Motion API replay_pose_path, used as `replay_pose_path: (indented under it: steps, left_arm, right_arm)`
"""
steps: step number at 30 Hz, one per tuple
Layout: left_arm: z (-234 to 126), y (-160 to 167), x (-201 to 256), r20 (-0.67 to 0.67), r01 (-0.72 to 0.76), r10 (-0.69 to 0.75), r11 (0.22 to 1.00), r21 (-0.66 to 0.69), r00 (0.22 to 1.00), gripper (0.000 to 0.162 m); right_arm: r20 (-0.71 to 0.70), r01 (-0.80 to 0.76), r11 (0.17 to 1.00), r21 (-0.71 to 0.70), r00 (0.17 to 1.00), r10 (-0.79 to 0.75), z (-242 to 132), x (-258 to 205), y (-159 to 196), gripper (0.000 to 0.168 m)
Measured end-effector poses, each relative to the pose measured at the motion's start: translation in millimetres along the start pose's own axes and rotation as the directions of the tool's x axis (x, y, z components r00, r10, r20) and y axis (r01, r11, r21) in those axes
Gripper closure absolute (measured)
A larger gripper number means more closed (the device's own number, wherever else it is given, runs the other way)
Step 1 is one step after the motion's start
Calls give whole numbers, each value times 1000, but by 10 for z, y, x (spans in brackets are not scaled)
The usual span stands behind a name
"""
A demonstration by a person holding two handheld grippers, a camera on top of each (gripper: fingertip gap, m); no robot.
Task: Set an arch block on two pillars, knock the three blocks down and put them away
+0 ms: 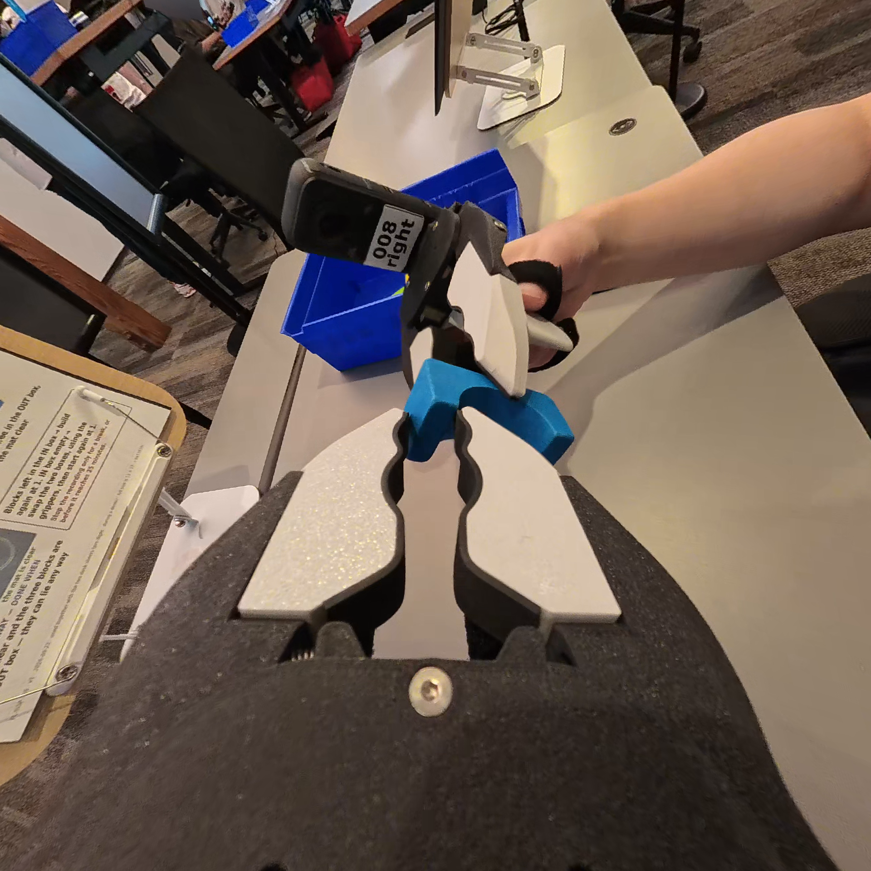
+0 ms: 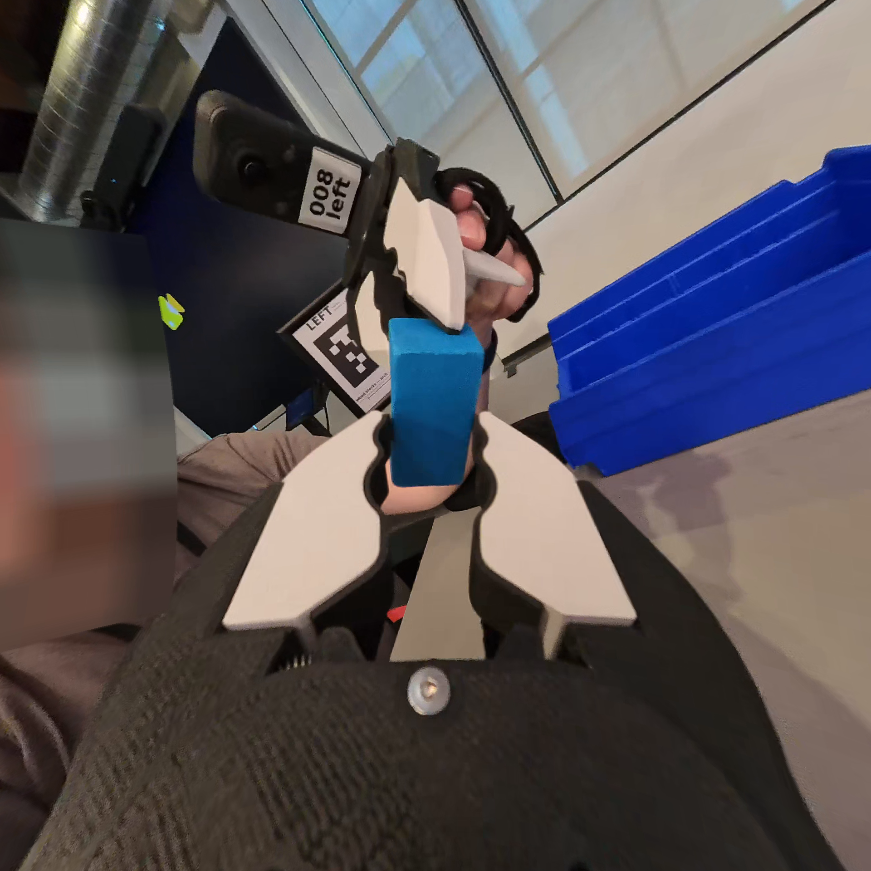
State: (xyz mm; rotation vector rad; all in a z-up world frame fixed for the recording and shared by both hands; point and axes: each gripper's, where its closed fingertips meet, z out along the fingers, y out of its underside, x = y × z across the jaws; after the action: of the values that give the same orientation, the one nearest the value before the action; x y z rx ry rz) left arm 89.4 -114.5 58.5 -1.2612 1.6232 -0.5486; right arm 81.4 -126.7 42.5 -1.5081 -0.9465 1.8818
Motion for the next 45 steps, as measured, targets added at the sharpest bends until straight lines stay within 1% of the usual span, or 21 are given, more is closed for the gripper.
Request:
replay_pose_path:
  steps: [4,6,8,10,11,12,14,15,16,18,20,22,26,29,31,34,36,37,40,43,45]
  left_arm:
    - [9,63,11,2,12,-12,1000,-28,1000,141]
    - [-25,176,0,13,22,-21,995,-101,1000,125]
    - [-133,297,-65,50,55,-47,984,-172,998,115]
    - [-321,322,-243,150,92,-66,981,-168,986,115]
    - [-439,302,-335,199,111,-82,983,-143,977,116]
    - [-567,271,-423,246,135,-105,985,-106,964,116]
    - [-841,220,-588,332,181,-163,983,-23,929,116]
    - [-974,214,-653,367,198,-189,980,14,911,115]
    - [-1096,222,-706,398,210,-210,977,45,893,115]
    - [-1313,278,-795,459,221,-233,972,81,857,113]
    - [-1484,369,-875,525,239,-250,967,89,814,112]
    - [-1587,501,-912,566,281,-264,958,59,781,109]
    - [-1725,898,-885,623,355,-204,926,-128,755,103]
    - [-1910,1154,-911,682,447,-218,877,-178,698,103]
    - [-2023,1276,-920,710,500,-242,848,-178,662,102]
    - [-2187,1435,-918,741,569,-288,808,-153,607,100]
    - [-2276,1590,-867,750,636,-331,757,-151,572,101]
    - [-2312,1692,-828,754,668,-342,725,-167,560,102]
    - [-2457,2061,-761,800,759,-330,611,-223,501,101]
    - [-2529,2385,-694,825,844,-363,485,-229,433,100]
    - [-2537,2553,-640,826,879,-392,415,-234,405,96]
  right_arm:
    - [-21,-15,1000,-6,1000,14,-23,26,25,135]
    - [-57,4,1000,-11,998,-5,-91,26,5,135]
    - [-126,39,999,10,991,-37,-279,-6,-130,135]
    - [-271,91,995,48,960,-75,-660,-18,-394,135]
    - [-392,133,990,54,914,-101,-948,26,-544,136]
    - [-540,166,985,44,834,-117,-1304,113,-672,135]
    - [-811,174,985,18,578,-87,-2169,344,-829,135]
    - [-891,135,991,17,451,-47,-2585,453,-821,135]
    - [-933,76,997,31,359,2,-2928,555,-762,136]
    - [-954,-60,993,101,278,114,-3347,751,-564,136]
    - [-945,-204,968,149,258,200,-3474,943,-308,135]
    - [-960,-301,947,109,216,179,-3505,1133,-80,135]
    - [-993,-393,919,27,98,71,-3568,1465,176,135]
    - [-995,-438,899,7,85,49,-3541,1633,293,135]
    - [-994,-468,884,-27,105,25,-3490,1680,353,135]
    - [-993,-448,889,-90,109,-45,-3476,1643,297,118]
    - [-987,-389,908,-154,103,-124,-3501,1525,139,114]
    - [-981,-361,912,-195,73,-181,-3562,1436,43,115]
    - [-935,-308,908,-285,-118,-333,-3934,1100,-269,115]
    - [-910,-346,910,-228,-257,-326,-4366,828,-335,112]
    - [-929,-413,900,-135,-262,-260,-4573,786,-170,112]
